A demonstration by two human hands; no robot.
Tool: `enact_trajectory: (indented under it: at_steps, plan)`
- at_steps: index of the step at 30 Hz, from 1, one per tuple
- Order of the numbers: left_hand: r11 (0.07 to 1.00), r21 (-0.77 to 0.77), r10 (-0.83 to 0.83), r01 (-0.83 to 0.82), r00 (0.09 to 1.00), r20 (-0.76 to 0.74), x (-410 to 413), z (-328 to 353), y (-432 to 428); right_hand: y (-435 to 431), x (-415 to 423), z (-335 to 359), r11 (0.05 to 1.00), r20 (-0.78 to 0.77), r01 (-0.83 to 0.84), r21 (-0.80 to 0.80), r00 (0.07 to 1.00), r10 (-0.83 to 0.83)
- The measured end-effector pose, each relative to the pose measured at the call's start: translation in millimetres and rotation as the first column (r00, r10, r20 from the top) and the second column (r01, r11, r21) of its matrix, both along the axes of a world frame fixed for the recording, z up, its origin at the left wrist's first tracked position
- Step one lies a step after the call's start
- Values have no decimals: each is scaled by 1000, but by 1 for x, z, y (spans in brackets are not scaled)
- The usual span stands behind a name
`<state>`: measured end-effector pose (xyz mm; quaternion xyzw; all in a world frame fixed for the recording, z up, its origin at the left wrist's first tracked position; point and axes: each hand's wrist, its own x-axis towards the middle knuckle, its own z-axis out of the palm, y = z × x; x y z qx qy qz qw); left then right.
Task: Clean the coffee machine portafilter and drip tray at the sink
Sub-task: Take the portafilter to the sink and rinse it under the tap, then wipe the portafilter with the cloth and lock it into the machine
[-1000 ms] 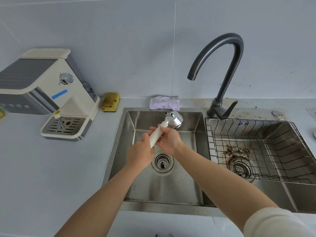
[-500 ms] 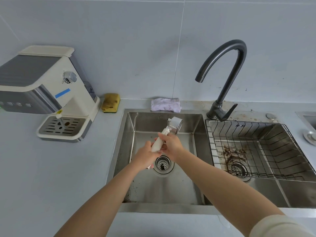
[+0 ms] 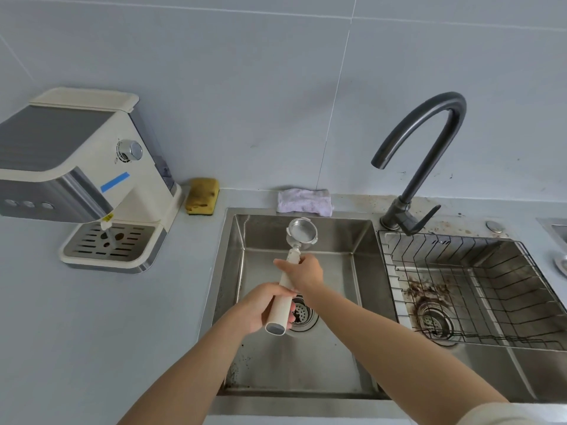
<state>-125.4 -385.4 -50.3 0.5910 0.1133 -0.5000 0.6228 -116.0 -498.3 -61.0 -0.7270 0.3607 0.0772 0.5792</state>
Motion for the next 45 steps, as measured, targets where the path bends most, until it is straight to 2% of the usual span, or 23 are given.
enact_trajectory:
  at_steps: [3, 7, 11, 14, 17, 20, 22, 23, 27, 29, 35, 45]
  plan:
    - [997, 5, 79, -79, 996, -30, 7, -4, -1, 2, 10, -2, 998, -6, -53, -35, 999, 53]
    - [984, 70, 160, -163, 986, 45, 18, -5, -6, 3, 32, -5, 981, -14, -173, -88, 985, 173]
    - [975, 74, 201, -209, 974, 104, 36, -7, -2, -8, 51, -5, 913, -17, -378, -156, 925, 380]
    - [965, 101, 226, -240, 965, 136, 49, -13, 4, -30, 67, 2, 844, -32, -459, -278, 882, 469]
    - [958, 126, 237, -257, 959, 154, 58, -17, 9, -60, 96, 3, 677, -77, -526, -514, 815, 575]
    - [959, 140, 223, -247, 961, 165, 67, -22, 11, -84, 127, -3, 381, -279, -652, -655, 678, 680]
    - [959, 150, 215, -241, 962, 171, 73, -25, 11, -97, 144, -7, 194, -409, -707, -681, 586, 700]
    - [958, 154, 216, -242, 961, 171, 76, -27, 10, -102, 152, -10, 131, -447, -720, -681, 551, 704]
    - [955, 154, 230, -254, 960, 159, 86, -33, 7, -113, 177, -21, -24, -535, -758, -652, 438, 722]
    - [954, 154, 232, -256, 960, 156, 90, -36, 8, -117, 184, -26, -52, -542, -764, -643, 405, 736]
    - [948, 162, 254, -275, 957, 142, 99, -48, 10, -123, 198, -34, -33, -516, -775, -632, 389, 763]
    - [951, 149, 253, -269, 960, 120, 98, -58, 3, -130, 202, -37, 17, -457, -742, -670, 430, 778]
